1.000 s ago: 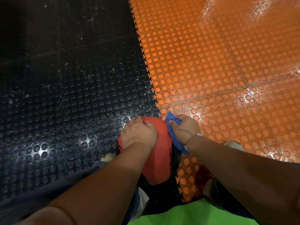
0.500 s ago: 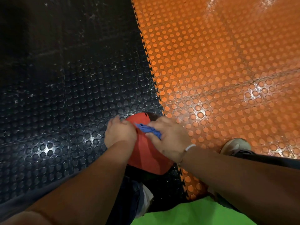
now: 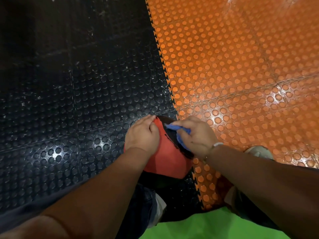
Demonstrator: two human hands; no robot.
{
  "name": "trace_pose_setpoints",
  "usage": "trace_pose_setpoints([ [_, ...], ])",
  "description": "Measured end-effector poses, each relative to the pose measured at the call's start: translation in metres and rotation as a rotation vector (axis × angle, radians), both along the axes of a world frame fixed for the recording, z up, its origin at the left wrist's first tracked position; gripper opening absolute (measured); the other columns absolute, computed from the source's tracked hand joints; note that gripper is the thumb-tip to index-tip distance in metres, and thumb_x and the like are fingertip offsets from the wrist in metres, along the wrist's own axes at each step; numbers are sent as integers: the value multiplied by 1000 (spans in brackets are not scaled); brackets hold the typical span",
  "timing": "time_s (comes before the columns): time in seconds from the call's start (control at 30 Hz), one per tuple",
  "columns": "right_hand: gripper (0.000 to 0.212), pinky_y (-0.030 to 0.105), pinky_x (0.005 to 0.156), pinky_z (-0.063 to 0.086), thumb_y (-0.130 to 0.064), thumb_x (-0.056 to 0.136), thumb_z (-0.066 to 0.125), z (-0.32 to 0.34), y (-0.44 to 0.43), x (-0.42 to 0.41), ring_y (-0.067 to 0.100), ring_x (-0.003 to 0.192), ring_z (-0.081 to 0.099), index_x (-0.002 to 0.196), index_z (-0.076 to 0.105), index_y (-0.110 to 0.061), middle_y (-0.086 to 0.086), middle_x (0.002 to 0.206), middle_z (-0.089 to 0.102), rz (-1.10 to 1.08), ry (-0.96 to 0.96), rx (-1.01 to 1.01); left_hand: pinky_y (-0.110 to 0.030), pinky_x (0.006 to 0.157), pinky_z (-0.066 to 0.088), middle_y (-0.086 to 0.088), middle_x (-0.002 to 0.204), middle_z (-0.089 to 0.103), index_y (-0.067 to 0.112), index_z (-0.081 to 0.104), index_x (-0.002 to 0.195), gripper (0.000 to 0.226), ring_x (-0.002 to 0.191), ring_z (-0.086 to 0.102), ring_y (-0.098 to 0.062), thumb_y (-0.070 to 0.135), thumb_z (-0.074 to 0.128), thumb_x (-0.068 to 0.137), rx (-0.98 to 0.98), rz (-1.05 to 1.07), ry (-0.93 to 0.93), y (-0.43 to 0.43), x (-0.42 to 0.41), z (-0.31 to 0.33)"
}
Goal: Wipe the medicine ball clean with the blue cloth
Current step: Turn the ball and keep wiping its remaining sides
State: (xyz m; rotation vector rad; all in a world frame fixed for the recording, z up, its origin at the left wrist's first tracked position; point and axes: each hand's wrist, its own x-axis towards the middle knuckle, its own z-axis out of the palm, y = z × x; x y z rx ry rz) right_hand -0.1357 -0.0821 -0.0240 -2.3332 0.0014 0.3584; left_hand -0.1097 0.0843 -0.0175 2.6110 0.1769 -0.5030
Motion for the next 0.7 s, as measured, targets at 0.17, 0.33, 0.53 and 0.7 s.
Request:
trace_pose_setpoints([
  [0.17,29,27,75,45,-26,94,47,8,4,8,20,84,55,117,62,-32,1,109,58,13,-4,-169,-26,113,24,10,145,45,26,53,135,40,136,35,-8,28,38,98,42,-28,-23,-9,-5,1],
  [0.33,29,26,72,46,-27,94,46,5,-3,3,17,84,54,118,62,-30,-2,108,58,1,27,-180,-28,114,25,11,144,45,28,53,135,40,136,34,-8,29,36,98,36,-33,3,-13,-3,2],
  [0.53,30,32,69,52,-29,89,48,17,14,-9,24,80,60,113,67,-25,1,99,61,124,-143,-118,-26,111,27,10,143,48,28,56,132,40,134,38,-10,27,37,97,33,41,27,-13,13,-2],
  [0.7,31,28,89,43,-27,96,45,10,-7,12,22,102,56,123,59,-23,2,121,56,-109,116,-212,-30,113,27,10,143,47,28,57,131,40,134,38,-12,29,37,97,20,49,35,-20,14,-2],
])
